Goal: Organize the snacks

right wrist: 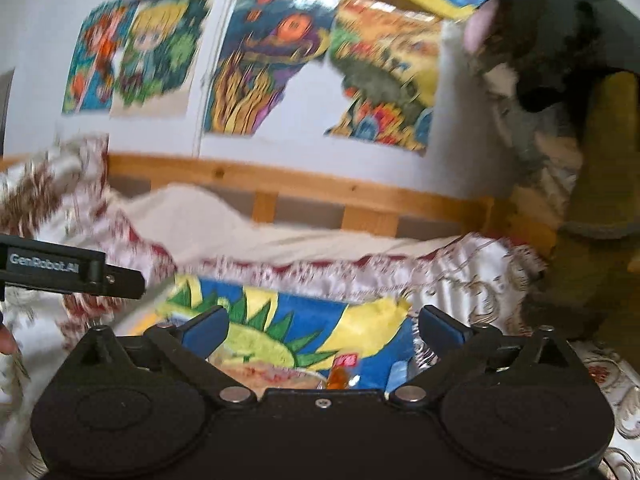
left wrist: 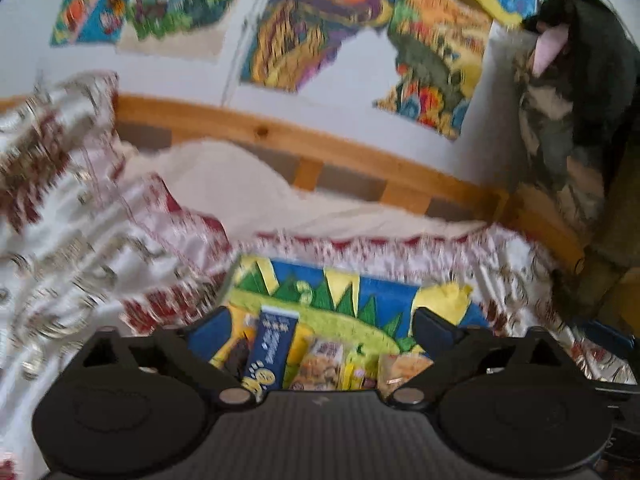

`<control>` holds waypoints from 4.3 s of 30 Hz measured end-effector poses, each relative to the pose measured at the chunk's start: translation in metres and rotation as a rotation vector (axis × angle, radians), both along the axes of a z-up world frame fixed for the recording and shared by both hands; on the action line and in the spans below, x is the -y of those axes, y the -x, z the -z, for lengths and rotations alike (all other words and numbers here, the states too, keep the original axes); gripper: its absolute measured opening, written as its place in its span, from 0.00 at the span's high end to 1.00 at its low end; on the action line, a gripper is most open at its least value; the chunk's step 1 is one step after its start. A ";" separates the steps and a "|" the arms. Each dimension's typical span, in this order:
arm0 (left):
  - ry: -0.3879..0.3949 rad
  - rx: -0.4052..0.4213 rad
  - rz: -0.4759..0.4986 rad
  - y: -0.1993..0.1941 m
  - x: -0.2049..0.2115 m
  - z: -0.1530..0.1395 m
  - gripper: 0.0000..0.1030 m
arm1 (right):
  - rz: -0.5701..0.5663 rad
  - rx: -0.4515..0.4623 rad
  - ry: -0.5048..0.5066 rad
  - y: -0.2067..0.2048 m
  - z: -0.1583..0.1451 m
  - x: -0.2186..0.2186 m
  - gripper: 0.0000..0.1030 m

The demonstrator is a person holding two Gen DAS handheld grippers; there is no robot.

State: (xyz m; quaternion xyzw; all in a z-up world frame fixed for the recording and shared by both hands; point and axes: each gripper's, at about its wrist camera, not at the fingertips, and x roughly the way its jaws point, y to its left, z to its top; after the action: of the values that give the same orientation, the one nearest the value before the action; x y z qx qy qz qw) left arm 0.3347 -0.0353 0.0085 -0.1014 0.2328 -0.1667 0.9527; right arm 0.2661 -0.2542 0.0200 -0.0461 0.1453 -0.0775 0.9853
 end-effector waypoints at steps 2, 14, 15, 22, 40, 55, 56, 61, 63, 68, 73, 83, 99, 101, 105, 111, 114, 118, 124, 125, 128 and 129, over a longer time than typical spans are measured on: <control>-0.015 0.045 -0.009 0.016 -0.004 -0.011 0.01 | 0.000 0.021 -0.016 0.012 -0.008 0.002 0.01; -0.089 0.111 -0.055 0.112 -0.022 -0.043 0.00 | -0.009 0.098 -0.058 0.111 -0.042 0.004 0.01; -0.094 0.116 -0.053 0.121 -0.023 -0.044 0.00 | -0.011 0.097 -0.065 0.120 -0.043 0.004 0.01; -0.142 0.113 -0.030 0.175 -0.027 -0.042 0.00 | -0.030 0.042 -0.075 0.166 -0.038 -0.009 0.01; -0.189 -0.014 -0.087 0.239 -0.047 -0.026 0.00 | -0.062 -0.066 -0.063 0.232 -0.023 -0.035 0.01; -0.276 -0.147 -0.155 0.254 -0.048 -0.011 0.00 | -0.084 -0.178 -0.035 0.240 -0.007 -0.048 0.01; -0.280 -0.152 -0.156 0.255 -0.048 -0.010 0.00 | -0.088 -0.185 -0.031 0.240 -0.006 -0.048 0.01; -0.292 -0.160 -0.156 0.256 -0.047 -0.009 0.00 | -0.094 -0.204 -0.020 0.240 -0.004 -0.051 0.01; -0.294 -0.163 -0.157 0.256 -0.047 -0.008 0.00 | -0.096 -0.207 -0.019 0.240 -0.003 -0.051 0.01; -0.293 -0.182 -0.160 0.254 -0.048 -0.007 0.00 | -0.095 -0.225 -0.018 0.238 -0.002 -0.052 0.01; -0.287 -0.221 -0.148 0.248 -0.050 -0.005 0.00 | -0.093 -0.237 -0.024 0.236 -0.002 -0.050 0.01; -0.182 -0.333 -0.151 0.221 -0.058 0.004 0.00 | -0.060 -0.281 -0.075 0.222 -0.001 -0.041 0.01; -0.215 -0.326 -0.103 0.186 -0.048 0.002 0.00 | -0.048 -0.329 -0.154 0.194 -0.010 -0.019 0.01; -0.233 -0.294 -0.069 0.180 -0.044 0.001 0.00 | -0.069 -0.331 -0.129 0.188 -0.012 -0.017 0.01; -0.269 -0.256 -0.007 0.160 -0.034 0.006 0.00 | -0.132 -0.345 -0.049 0.172 -0.012 -0.015 0.01; -0.259 -0.273 0.041 0.122 -0.024 0.028 0.00 | -0.249 -0.354 0.015 0.139 0.010 -0.016 0.01; -0.237 -0.284 0.054 0.108 -0.022 0.038 0.00 | -0.284 -0.378 0.025 0.117 0.028 -0.021 0.01; -0.238 -0.262 0.068 0.093 -0.018 0.047 0.00 | -0.312 -0.412 0.018 0.089 0.049 -0.028 0.02; -0.257 -0.224 0.087 0.077 -0.015 0.056 0.00 | -0.289 -0.489 -0.023 0.053 0.080 -0.031 0.10; -0.259 -0.217 0.091 0.075 -0.014 0.058 0.00 | -0.281 -0.496 -0.028 0.049 0.084 -0.032 0.11; -0.262 -0.187 0.108 0.069 -0.013 0.061 0.00 | -0.267 -0.504 -0.042 0.038 0.094 -0.033 0.17; -0.265 -0.177 0.117 0.068 -0.012 0.062 0.00 | -0.262 -0.511 -0.049 0.035 0.097 -0.033 0.18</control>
State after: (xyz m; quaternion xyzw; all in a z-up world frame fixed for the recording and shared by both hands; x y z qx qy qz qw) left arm 0.2671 -0.0233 -0.0530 0.0246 0.3412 -0.1799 0.9223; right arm 0.2312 -0.2212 -0.0771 -0.0589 0.3835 0.0683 0.9191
